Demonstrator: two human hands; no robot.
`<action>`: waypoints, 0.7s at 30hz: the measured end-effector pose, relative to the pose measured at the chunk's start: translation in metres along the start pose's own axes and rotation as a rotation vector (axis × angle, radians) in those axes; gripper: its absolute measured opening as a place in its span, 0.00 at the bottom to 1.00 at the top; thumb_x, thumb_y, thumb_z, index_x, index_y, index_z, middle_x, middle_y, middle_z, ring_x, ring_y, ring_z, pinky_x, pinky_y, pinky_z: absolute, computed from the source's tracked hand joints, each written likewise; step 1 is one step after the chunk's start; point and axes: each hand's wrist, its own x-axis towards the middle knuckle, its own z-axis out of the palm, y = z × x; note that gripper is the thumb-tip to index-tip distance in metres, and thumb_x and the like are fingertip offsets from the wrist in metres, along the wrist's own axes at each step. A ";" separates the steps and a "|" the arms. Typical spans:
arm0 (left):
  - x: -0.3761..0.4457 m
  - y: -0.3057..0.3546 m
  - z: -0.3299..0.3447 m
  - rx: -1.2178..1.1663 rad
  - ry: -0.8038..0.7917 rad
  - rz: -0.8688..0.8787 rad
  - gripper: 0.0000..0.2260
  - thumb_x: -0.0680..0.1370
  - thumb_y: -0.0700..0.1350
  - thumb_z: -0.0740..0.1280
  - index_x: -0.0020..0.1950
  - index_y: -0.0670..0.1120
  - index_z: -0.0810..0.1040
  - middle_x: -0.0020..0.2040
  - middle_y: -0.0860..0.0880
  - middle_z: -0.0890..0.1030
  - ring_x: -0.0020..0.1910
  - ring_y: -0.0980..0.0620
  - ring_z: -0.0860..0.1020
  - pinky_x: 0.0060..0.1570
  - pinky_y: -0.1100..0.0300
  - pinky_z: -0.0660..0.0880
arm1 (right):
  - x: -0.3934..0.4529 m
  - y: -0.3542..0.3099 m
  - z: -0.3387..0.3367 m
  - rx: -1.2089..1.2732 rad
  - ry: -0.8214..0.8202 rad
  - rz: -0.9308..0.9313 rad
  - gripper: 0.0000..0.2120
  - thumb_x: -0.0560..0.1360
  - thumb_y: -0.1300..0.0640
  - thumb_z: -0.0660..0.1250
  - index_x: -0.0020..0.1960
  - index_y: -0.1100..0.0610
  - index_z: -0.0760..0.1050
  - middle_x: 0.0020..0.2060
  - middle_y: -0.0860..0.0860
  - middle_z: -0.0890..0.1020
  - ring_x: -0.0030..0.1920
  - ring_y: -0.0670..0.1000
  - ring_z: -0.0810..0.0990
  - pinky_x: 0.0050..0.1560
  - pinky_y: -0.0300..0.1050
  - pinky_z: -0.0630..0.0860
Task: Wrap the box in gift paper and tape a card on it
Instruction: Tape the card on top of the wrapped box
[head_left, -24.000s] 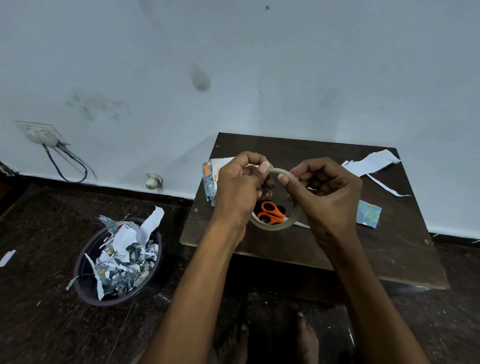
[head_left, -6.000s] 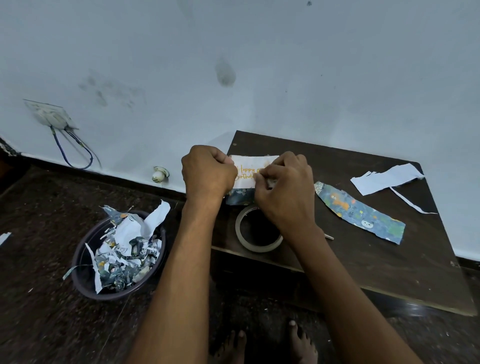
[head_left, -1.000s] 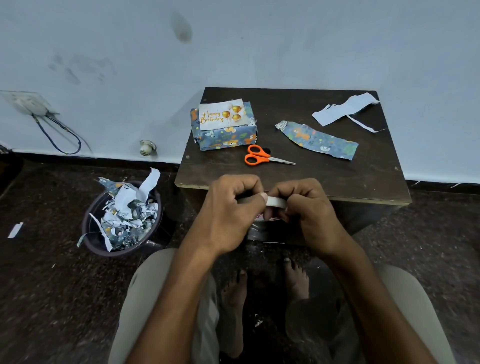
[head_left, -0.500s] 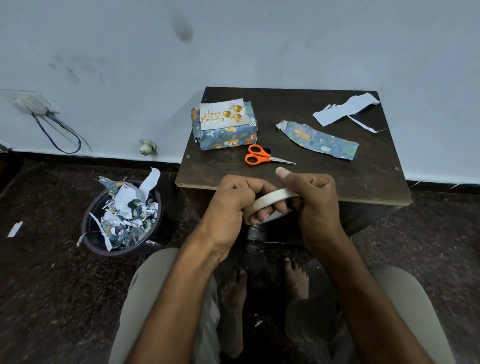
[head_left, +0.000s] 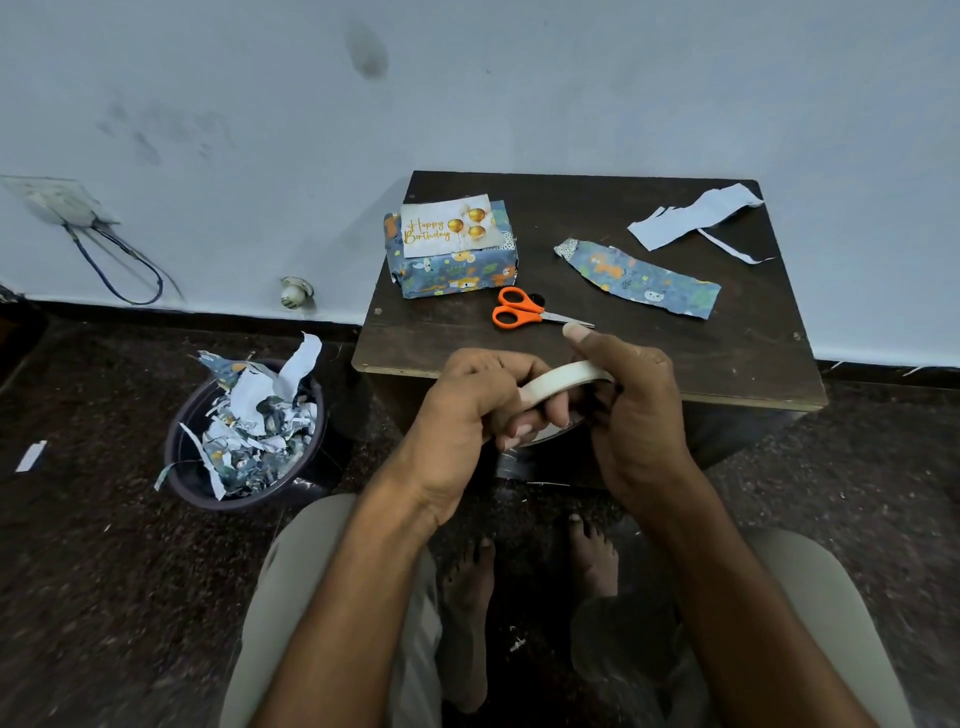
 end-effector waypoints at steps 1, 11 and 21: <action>-0.001 0.001 0.000 -0.001 -0.007 -0.001 0.13 0.65 0.40 0.56 0.34 0.40 0.80 0.27 0.46 0.67 0.27 0.55 0.64 0.27 0.64 0.61 | 0.000 -0.001 0.000 0.009 0.005 0.006 0.23 0.67 0.49 0.73 0.27 0.65 0.69 0.26 0.63 0.72 0.31 0.82 0.68 0.35 0.73 0.67; 0.000 0.000 0.000 -0.045 0.008 0.026 0.12 0.70 0.41 0.60 0.35 0.41 0.83 0.29 0.37 0.69 0.28 0.53 0.66 0.30 0.60 0.63 | -0.001 -0.010 0.000 0.209 0.137 0.131 0.21 0.76 0.59 0.66 0.24 0.54 0.71 0.19 0.52 0.69 0.19 0.48 0.67 0.22 0.37 0.65; -0.001 0.002 -0.001 -0.149 -0.164 0.035 0.19 0.67 0.37 0.56 0.50 0.35 0.83 0.29 0.48 0.70 0.32 0.55 0.68 0.34 0.55 0.57 | 0.005 -0.006 -0.005 0.402 0.193 0.283 0.14 0.65 0.55 0.70 0.27 0.53 0.67 0.21 0.48 0.63 0.25 0.50 0.57 0.39 0.52 0.46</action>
